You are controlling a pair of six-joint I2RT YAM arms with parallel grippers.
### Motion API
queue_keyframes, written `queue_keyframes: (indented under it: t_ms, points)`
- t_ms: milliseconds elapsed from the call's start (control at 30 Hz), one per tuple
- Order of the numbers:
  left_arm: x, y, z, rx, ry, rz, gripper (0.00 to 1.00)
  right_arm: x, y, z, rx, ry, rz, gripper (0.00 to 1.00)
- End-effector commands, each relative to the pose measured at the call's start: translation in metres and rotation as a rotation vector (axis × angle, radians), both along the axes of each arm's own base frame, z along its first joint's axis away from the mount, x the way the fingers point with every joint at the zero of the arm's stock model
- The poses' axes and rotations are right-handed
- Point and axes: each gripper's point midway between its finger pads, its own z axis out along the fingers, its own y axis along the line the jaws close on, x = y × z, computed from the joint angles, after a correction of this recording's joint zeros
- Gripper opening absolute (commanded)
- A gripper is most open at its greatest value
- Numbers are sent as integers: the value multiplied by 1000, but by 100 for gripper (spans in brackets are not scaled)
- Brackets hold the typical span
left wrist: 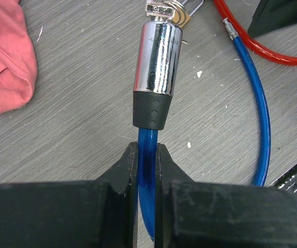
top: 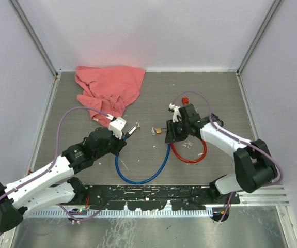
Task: Lock with the key
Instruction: Lock the lock.
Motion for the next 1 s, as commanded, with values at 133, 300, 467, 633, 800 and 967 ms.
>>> queue_keyframes:
  t_ms: [133,300,467,633,800,967]
  points:
    - [6,-16,32,-147,-43,13,0,-20,-11,-29,-258,155,-82,38]
    - [6,-15,32,-158,-52,22,0,-27,-16,-41,-322,190,-100,38]
    - [5,-16,39,-176,-58,17,0,-29,-6,-50,-311,245,-91,34]
    - [2,-15,48,-203,-69,15,0,-32,7,-49,-261,279,-98,33]
    - [0,-15,48,-222,-65,15,0,-38,19,-44,-198,308,-74,36]
    - [-1,-15,45,-240,-55,26,0,-39,21,-36,-189,279,-68,37]
